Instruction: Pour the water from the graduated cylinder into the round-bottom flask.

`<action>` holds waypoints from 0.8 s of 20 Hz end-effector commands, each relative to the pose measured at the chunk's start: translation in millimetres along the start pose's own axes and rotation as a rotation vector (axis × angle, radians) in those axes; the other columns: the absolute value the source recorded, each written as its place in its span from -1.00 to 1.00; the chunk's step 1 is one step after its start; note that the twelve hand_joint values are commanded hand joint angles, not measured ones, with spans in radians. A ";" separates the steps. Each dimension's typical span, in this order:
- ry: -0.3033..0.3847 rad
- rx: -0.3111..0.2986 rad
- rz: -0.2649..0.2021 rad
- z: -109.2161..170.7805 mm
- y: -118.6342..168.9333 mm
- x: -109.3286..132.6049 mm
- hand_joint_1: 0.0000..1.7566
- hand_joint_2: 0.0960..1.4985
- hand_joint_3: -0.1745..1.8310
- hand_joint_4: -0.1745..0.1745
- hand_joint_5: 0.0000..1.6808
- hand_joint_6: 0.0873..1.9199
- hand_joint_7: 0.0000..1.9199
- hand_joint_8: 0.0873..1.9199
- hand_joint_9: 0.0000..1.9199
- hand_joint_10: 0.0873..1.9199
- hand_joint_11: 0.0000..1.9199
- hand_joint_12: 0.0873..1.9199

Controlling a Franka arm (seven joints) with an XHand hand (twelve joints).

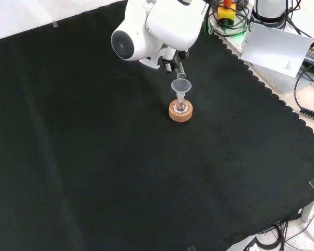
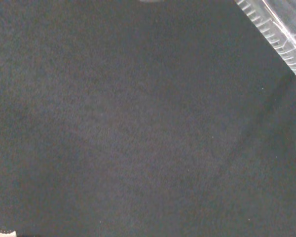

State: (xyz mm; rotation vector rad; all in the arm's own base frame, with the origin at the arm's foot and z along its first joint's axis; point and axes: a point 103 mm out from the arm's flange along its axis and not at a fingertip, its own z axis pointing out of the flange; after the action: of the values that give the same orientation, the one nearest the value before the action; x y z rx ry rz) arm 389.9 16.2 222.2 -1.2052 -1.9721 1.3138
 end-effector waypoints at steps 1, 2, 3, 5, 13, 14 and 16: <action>-0.006 0.013 0.007 -1.0 -0.6 1.8 0.26 0.55 -0.94 -0.27 0.17 0.03 0.42 -0.87 0.56 -1.00 0.45 -0.35; -0.006 0.012 0.005 -0.4 -1.6 0.3 0.25 0.55 -0.94 -0.27 0.17 0.03 0.42 -0.87 0.56 -1.00 0.45 -0.35; -0.007 0.015 0.007 -0.1 -1.8 -0.2 0.25 0.55 -0.94 -0.27 0.17 0.03 0.42 -0.87 0.56 -1.00 0.45 -0.35; -0.005 0.022 0.009 0.0 -1.3 -0.5 0.25 0.55 -0.94 -0.26 0.17 0.03 0.42 -0.87 0.56 -1.00 0.45 -0.35; -0.004 0.031 0.009 -4.8 0.4 4.5 0.25 0.55 -0.94 -0.26 0.16 0.03 0.42 -0.88 0.56 -1.00 0.45 -0.35; -0.006 0.032 0.009 -5.5 0.4 5.4 0.25 0.55 -0.94 -0.26 0.16 0.03 0.42 -0.88 0.56 -1.00 0.45 -0.35; -0.004 0.027 0.002 -4.6 -1.2 2.9 0.25 0.55 -0.94 -0.26 0.16 0.03 0.42 -0.88 0.56 -1.00 0.45 -0.35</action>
State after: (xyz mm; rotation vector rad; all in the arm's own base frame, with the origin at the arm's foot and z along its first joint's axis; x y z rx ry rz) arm 391.8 21.6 223.8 -1.1996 -1.9447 1.3473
